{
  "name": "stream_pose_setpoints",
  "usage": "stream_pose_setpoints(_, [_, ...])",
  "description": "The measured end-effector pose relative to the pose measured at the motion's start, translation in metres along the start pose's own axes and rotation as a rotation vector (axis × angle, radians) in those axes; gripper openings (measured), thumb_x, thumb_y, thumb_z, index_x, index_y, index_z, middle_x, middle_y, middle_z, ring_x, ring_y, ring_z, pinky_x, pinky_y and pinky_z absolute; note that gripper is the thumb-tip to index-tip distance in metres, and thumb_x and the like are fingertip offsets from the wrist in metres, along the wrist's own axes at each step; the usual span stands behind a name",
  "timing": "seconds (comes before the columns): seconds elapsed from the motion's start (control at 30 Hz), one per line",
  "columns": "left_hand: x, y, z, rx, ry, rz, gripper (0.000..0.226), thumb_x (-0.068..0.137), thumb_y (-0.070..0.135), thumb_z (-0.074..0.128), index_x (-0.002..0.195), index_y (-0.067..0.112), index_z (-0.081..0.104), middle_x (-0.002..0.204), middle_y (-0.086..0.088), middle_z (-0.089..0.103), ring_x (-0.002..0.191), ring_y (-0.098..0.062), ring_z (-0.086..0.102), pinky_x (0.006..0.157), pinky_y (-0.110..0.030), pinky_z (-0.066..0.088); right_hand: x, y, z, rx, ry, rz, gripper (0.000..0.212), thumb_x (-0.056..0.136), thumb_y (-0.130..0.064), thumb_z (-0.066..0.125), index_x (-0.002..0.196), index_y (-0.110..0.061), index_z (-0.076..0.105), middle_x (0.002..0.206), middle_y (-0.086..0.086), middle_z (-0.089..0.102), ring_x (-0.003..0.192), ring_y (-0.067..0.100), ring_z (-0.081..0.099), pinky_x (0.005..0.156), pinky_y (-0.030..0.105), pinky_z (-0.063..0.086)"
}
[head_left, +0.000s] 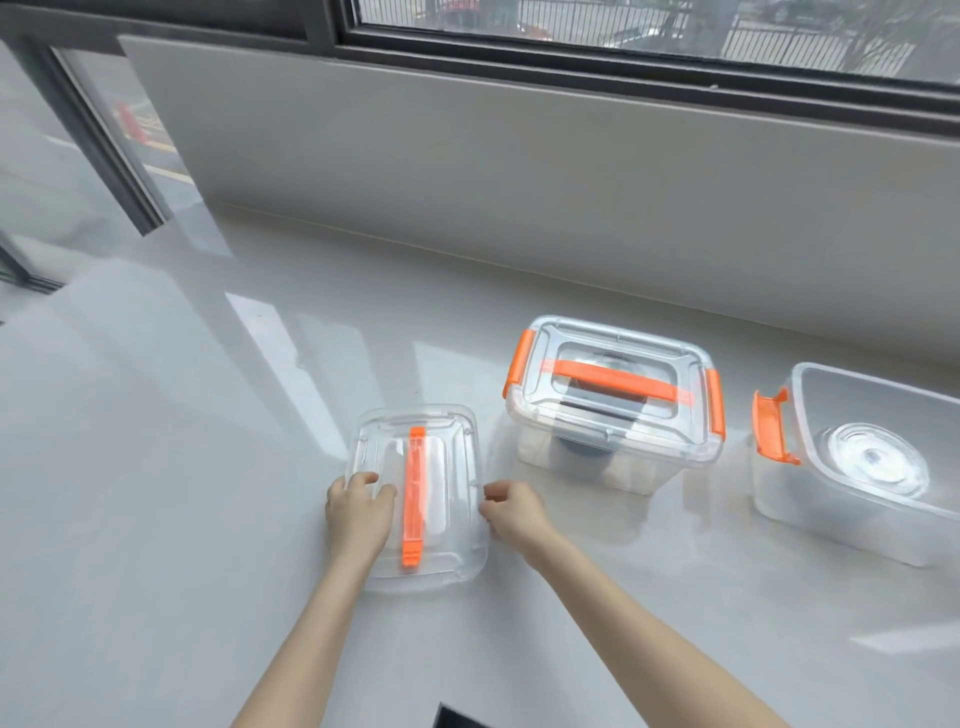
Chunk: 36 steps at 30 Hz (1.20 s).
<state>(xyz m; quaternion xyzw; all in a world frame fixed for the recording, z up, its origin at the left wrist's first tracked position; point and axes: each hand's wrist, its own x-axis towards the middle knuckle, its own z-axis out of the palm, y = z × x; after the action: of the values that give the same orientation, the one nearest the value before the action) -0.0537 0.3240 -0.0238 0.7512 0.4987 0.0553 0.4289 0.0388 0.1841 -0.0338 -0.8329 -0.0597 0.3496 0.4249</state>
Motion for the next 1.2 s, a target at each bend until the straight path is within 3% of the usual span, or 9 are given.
stream_pose_setpoints(0.13, [-0.009, 0.012, -0.008, -0.162, 0.127, -0.070, 0.041, 0.085, 0.017, 0.049, 0.125, 0.006, 0.048, 0.138, -0.022, 0.038, 0.123, -0.035, 0.043, 0.102, -0.039, 0.034, -0.010, -0.014, -0.013, 0.181, 0.084, -0.123, 0.032, 0.076, 0.000, 0.060, 0.107, -0.002, 0.068, 0.103, 0.013, 0.070, 0.083, 0.015, 0.059, 0.079, 0.023, 0.047])
stream_pose_setpoints(0.27, [-0.023, 0.040, -0.020, -0.420, 0.315, -0.030, 0.048, 0.086, 0.013, 0.048, 0.132, 0.006, 0.038, 0.138, -0.021, 0.040, 0.120, -0.030, 0.045, 0.098, -0.035, 0.033, -0.038, -0.042, -0.043, 0.380, 0.087, -0.403, 0.027, 0.074, 0.002, 0.069, 0.099, -0.006, 0.071, 0.090, 0.002, 0.072, 0.078, 0.006, 0.064, 0.075, 0.014, 0.052])
stream_pose_setpoints(0.37, [-0.034, 0.074, -0.025, -0.592, 0.305, 0.051, 0.050, 0.087, 0.018, 0.043, 0.136, 0.013, 0.033, 0.135, -0.014, 0.044, 0.110, -0.020, 0.046, 0.097, -0.032, 0.036, -0.059, -0.060, -0.079, 0.461, 0.100, -0.574, 0.023, 0.074, -0.001, 0.071, 0.088, -0.019, 0.074, 0.081, -0.010, 0.071, 0.074, 0.000, 0.065, 0.074, 0.013, 0.052])
stream_pose_setpoints(0.47, [-0.044, 0.113, -0.019, -0.740, 0.166, 0.111, 0.046, 0.088, 0.024, 0.035, 0.134, 0.018, 0.038, 0.137, -0.013, 0.042, 0.111, -0.020, 0.050, 0.099, -0.043, 0.043, -0.081, -0.071, -0.123, 0.559, 0.109, -0.677, 0.024, 0.076, -0.001, 0.069, 0.087, -0.022, 0.073, 0.075, -0.011, 0.075, 0.074, 0.004, 0.067, 0.072, 0.017, 0.055])
stream_pose_setpoints(0.53, [-0.053, 0.139, -0.011, -0.812, 0.072, 0.145, 0.044, 0.090, 0.027, 0.033, 0.130, 0.015, 0.043, 0.130, -0.013, 0.045, 0.097, -0.018, 0.052, 0.089, -0.042, 0.048, -0.094, -0.074, -0.155, 0.594, 0.105, -0.732, 0.023, 0.076, -0.003, 0.068, 0.093, -0.019, 0.072, 0.077, -0.008, 0.077, 0.075, 0.007, 0.069, 0.069, 0.019, 0.056])
stream_pose_setpoints(0.67, [-0.077, 0.184, 0.028, -0.842, -0.098, 0.199, 0.024, 0.090, 0.029, 0.036, 0.102, 0.014, 0.051, 0.086, 0.002, 0.045, 0.076, -0.012, 0.050, 0.072, -0.033, 0.047, -0.115, -0.061, -0.223, 0.560, 0.141, -0.732, 0.030, 0.080, -0.007, 0.063, 0.106, -0.022, 0.064, 0.079, -0.004, 0.077, 0.072, 0.011, 0.070, 0.064, 0.025, 0.059])
stream_pose_setpoints(0.8, [-0.100, 0.219, 0.076, -0.732, -0.304, 0.224, 0.019, 0.091, 0.032, 0.035, 0.088, 0.019, 0.048, 0.081, 0.001, 0.050, 0.070, -0.014, 0.053, 0.060, -0.027, 0.040, -0.131, -0.033, -0.284, 0.492, 0.183, -0.662, 0.028, 0.077, -0.012, 0.065, 0.104, -0.019, 0.066, 0.082, -0.005, 0.077, 0.073, 0.010, 0.067, 0.065, 0.024, 0.058])
stream_pose_setpoints(1.03, [-0.112, 0.265, 0.145, -0.798, -0.946, -0.034, 0.057, 0.085, 0.062, 0.023, 0.102, 0.016, 0.052, 0.093, -0.019, 0.067, 0.094, -0.030, 0.062, 0.087, -0.043, 0.042, -0.177, 0.016, -0.378, 0.169, 0.224, -0.601, 0.035, 0.080, -0.003, 0.065, 0.109, -0.023, 0.068, 0.099, -0.008, 0.075, 0.088, 0.007, 0.067, 0.077, 0.016, 0.051])
stream_pose_setpoints(1.2, [-0.135, 0.284, 0.191, -0.981, -1.074, 0.159, 0.026, 0.086, 0.037, 0.045, 0.079, 0.016, 0.057, 0.081, -0.004, 0.061, 0.081, -0.022, 0.063, 0.077, -0.033, 0.052, -0.182, 0.055, -0.404, -0.152, 0.328, -0.536, 0.036, 0.074, -0.002, 0.072, 0.100, -0.027, 0.071, 0.097, -0.011, 0.067, 0.086, 0.003, 0.059, 0.065, 0.003, 0.041])
